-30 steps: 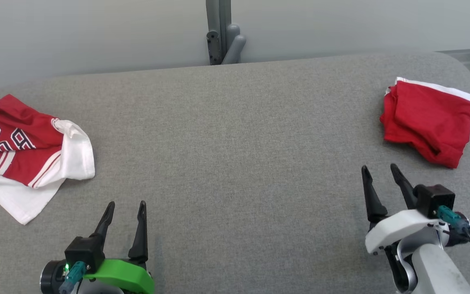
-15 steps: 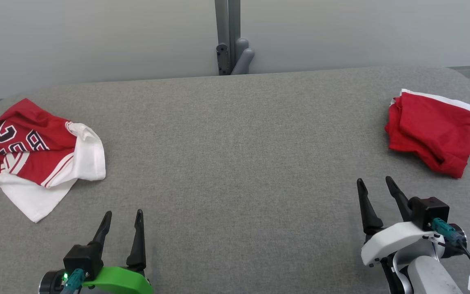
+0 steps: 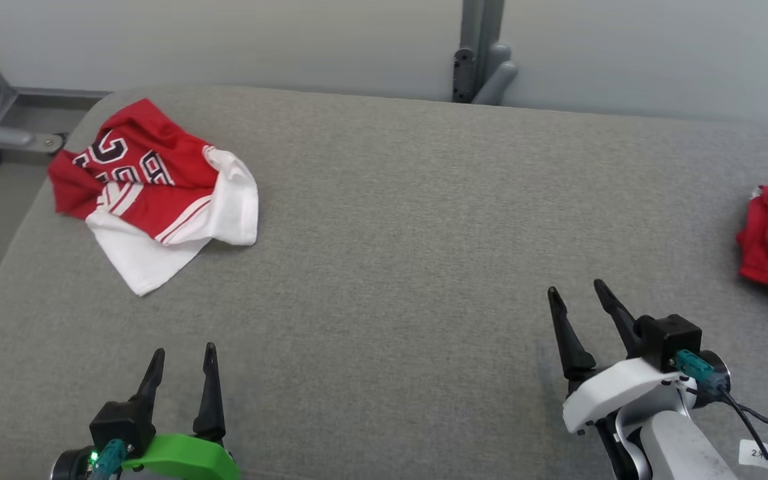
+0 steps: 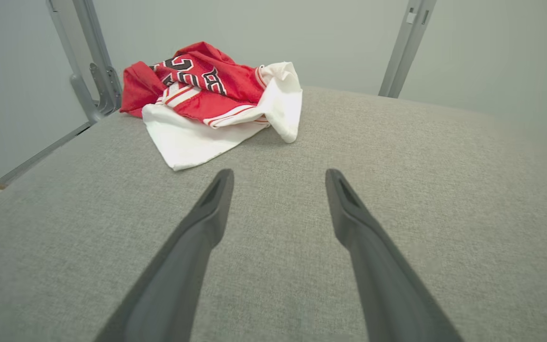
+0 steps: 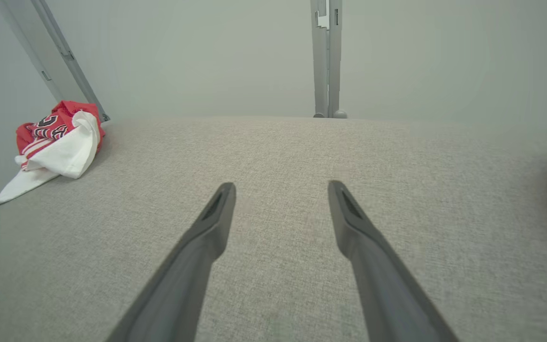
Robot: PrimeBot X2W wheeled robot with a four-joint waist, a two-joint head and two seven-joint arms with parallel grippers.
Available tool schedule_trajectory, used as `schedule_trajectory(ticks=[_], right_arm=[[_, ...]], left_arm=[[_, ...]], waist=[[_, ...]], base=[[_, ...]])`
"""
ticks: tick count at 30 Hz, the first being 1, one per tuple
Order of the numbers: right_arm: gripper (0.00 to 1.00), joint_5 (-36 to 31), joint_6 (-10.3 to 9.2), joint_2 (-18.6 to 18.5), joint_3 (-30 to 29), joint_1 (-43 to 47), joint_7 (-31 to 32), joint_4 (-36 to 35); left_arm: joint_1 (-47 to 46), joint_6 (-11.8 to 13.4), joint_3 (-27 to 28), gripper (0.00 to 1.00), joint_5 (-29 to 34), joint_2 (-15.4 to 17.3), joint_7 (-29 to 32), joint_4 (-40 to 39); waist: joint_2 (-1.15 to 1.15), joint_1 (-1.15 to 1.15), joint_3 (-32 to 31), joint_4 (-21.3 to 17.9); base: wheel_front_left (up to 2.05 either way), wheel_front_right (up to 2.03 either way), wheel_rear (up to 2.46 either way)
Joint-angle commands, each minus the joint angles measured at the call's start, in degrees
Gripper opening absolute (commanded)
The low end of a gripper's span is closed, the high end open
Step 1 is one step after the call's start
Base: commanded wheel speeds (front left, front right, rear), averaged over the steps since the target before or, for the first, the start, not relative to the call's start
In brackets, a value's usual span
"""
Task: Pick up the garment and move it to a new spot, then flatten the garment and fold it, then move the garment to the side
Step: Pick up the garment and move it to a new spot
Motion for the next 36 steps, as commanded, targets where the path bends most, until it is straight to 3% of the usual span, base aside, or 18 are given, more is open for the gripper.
schedule_trajectory(ticks=[1,6,12,27,30,36], right_arm=[[1.00,0.4,-0.08,0.0,0.8,-0.7,-0.1,0.1],[1.00,0.5,-0.08,-0.4,3.1,-1.1,-0.2,0.3],[1.00,1.2,-0.08,-0.6,4.4,-1.2,-0.2,1.0],[1.00,1.5,-0.08,-1.7,3.7,-1.6,-0.1,1.0],[1.00,1.0,-0.08,-2.2,3.2,-1.9,-0.1,0.4],[1.00,0.3,-0.08,-3.8,2.2,-4.4,-0.2,-0.7]], left_arm=[[0.0,0.5,0.4,1.00,-0.7,0.1,0.0,0.4],[0.9,0.8,0.9,1.00,-1.6,0.1,0.0,0.6],[1.6,1.3,0.9,1.00,-2.8,0.1,0.0,0.8],[-3.8,-2.7,5.7,1.00,-3.9,0.1,0.0,5.2],[-7.6,-3.4,6.7,1.00,-3.6,1.7,0.0,7.8],[-19.8,-3.9,2.8,1.00,-6.7,9.4,0.0,11.2]], waist=[[0.00,0.00,1.5,7.7],[0.00,0.00,1.5,12.7],[0.00,0.00,1.2,15.2],[0.00,0.00,5.0,10.6],[0.00,0.00,6.7,9.4],[0.00,0.00,11.6,6.0]], base=[[0.00,0.00,0.00],[0.00,0.00,0.00],[0.00,0.00,0.00],[0.00,0.00,0.00],[0.00,0.00,0.00],[0.00,0.00,0.00]])
